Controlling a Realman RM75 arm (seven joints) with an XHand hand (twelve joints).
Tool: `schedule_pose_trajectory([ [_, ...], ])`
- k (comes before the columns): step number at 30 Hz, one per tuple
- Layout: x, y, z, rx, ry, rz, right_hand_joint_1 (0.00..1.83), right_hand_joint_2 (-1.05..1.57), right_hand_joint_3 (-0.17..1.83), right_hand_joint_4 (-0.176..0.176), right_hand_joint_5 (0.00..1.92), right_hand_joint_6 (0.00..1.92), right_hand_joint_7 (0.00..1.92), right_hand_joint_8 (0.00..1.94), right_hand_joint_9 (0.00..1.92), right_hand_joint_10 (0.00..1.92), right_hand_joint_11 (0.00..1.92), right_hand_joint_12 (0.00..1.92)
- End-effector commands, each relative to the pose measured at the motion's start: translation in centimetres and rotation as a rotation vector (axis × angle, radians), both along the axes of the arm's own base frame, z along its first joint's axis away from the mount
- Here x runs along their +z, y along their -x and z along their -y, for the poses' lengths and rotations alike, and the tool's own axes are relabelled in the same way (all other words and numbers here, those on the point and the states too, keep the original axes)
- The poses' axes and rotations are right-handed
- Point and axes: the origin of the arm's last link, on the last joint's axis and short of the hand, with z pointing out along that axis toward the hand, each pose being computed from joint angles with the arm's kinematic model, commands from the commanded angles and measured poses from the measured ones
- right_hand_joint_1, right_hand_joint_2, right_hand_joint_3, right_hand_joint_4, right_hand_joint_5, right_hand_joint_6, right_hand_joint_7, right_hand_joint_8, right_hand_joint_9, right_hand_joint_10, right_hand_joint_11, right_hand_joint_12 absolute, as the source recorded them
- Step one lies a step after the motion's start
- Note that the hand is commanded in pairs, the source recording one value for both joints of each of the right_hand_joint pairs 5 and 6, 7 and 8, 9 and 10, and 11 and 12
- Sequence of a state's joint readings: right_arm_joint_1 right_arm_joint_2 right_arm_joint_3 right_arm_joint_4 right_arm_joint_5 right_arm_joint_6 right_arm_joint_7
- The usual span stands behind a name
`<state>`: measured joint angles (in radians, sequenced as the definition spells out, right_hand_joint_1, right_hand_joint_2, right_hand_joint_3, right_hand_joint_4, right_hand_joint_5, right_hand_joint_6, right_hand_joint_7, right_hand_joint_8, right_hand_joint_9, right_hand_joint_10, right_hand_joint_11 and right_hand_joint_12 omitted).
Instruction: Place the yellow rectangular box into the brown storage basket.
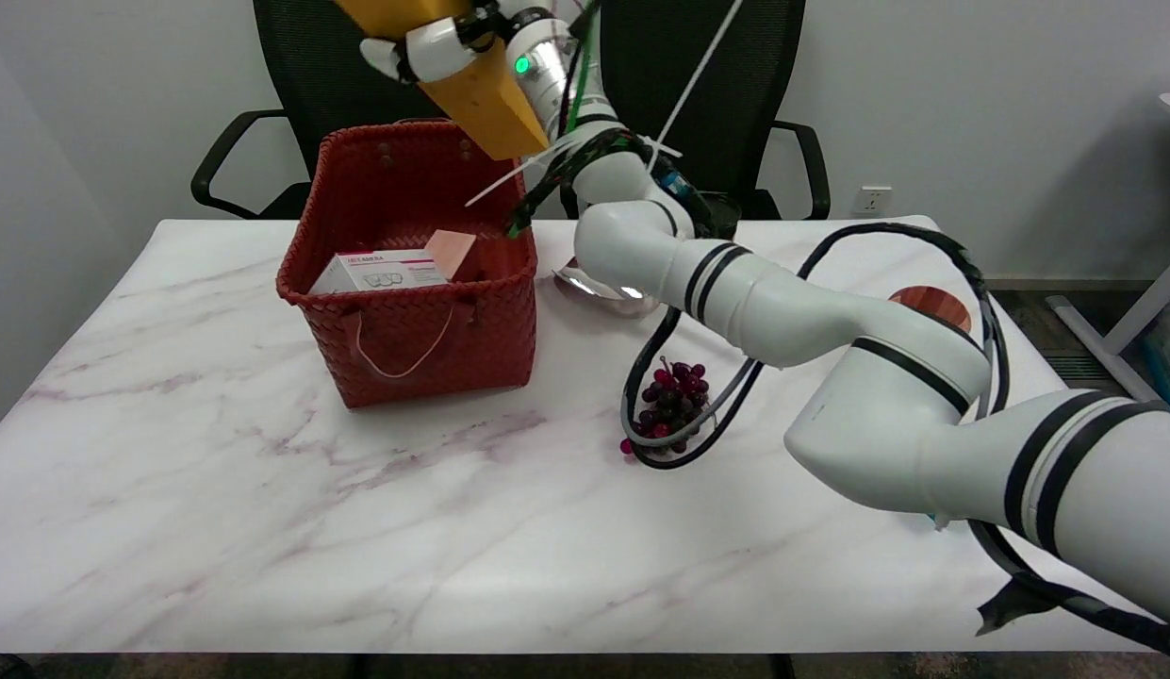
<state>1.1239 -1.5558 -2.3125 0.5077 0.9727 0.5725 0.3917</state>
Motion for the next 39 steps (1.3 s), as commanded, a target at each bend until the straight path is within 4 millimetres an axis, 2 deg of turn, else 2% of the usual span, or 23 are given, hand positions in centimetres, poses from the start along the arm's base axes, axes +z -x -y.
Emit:
schedule_pose_trajectory([
  [1, -7.3, -0.1, -0.4, 0.105, -0.011, -0.524, 1.19, 0.60, 1.03, 0.000, 1.19, 1.19, 1.31, 1.31, 1.12, 1.12, 1.02, 1.02],
  [9, -8.3, 1.2, -0.8, 0.046, -0.028, -0.372, 1.15, 0.64, 0.96, 0.000, 1.20, 1.20, 1.30, 1.30, 1.10, 1.10, 0.99, 0.99],
  [14, -8.6, 2.3, -0.9, 0.006, -0.029, -0.305, 1.14, 0.56, 0.96, 0.000, 1.16, 1.16, 1.28, 1.28, 1.06, 1.06, 0.93, 0.93],
  [25, -6.9, 4.2, -0.7, -0.078, -0.029, -0.102, 1.13, 0.52, 0.97, 0.000, 1.14, 1.14, 1.26, 1.26, 1.03, 1.03, 0.91, 0.91],
  [39, -6.4, 5.7, -0.8, -0.123, -0.022, -0.045, 1.12, 0.52, 0.91, 0.000, 1.09, 1.09, 1.24, 1.24, 1.03, 1.03, 0.90, 0.90],
])
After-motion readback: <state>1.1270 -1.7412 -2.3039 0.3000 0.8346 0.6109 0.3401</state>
